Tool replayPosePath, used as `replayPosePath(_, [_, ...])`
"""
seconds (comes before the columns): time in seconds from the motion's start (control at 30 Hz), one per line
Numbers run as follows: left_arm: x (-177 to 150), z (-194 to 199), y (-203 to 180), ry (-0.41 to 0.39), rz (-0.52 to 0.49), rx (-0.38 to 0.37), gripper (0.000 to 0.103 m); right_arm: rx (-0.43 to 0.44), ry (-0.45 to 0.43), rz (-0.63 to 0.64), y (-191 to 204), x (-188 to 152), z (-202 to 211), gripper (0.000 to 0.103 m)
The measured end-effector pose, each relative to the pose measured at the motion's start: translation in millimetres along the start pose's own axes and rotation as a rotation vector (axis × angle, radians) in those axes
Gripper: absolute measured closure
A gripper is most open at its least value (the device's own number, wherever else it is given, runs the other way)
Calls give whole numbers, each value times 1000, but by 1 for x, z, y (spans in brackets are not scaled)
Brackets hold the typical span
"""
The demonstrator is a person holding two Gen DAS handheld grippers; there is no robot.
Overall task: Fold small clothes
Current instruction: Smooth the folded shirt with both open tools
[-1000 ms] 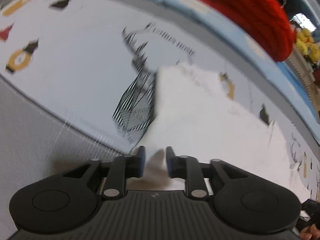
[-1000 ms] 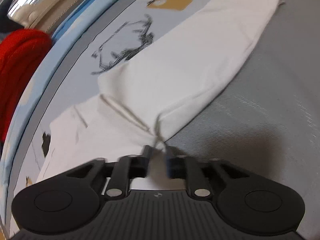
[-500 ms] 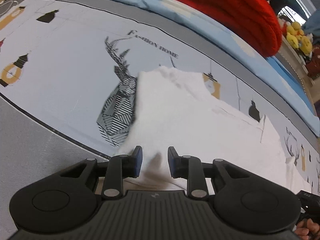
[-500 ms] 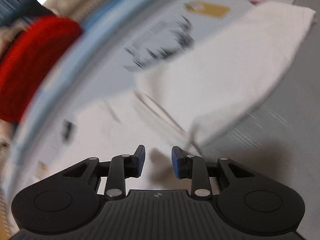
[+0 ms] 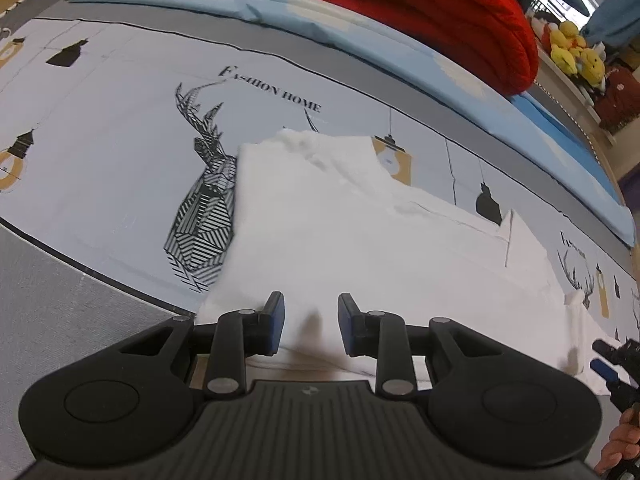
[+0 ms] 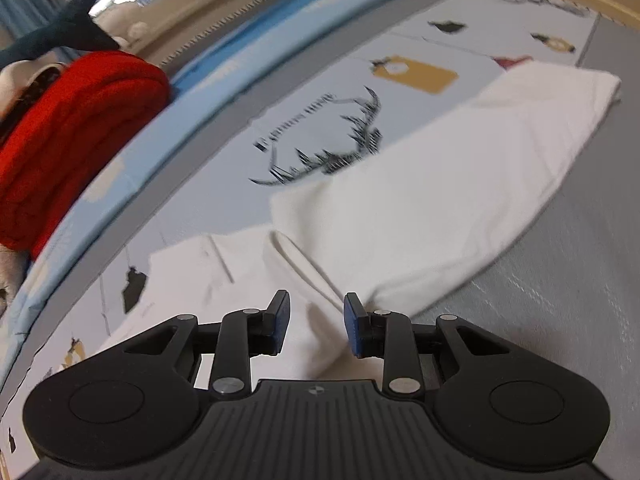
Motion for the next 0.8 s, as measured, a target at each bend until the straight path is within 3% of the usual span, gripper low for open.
replayPosePath(0.1, [-1,-2,-2,3,-3,1,71,30,-10,9,5,1,2,72])
replayPosePath(0.5, [0,5,-13,-18,-38,-9,70,0,-33,-3,-10,9,8,72])
replayPosePath(0.8, [0,12,-27,-56,-97,-4,57,-13,-64,34,-14,16,15,72])
Point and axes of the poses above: each gripper's, at about its wrist camera, not at the fingertips, and z roughly against the way its jaws point, y to its left, x to its top, the point moved 5 cm from there along -z, roughly the way its jaws point, and after that the axes turned 2 degrees about -x, right-handed, at the moved point
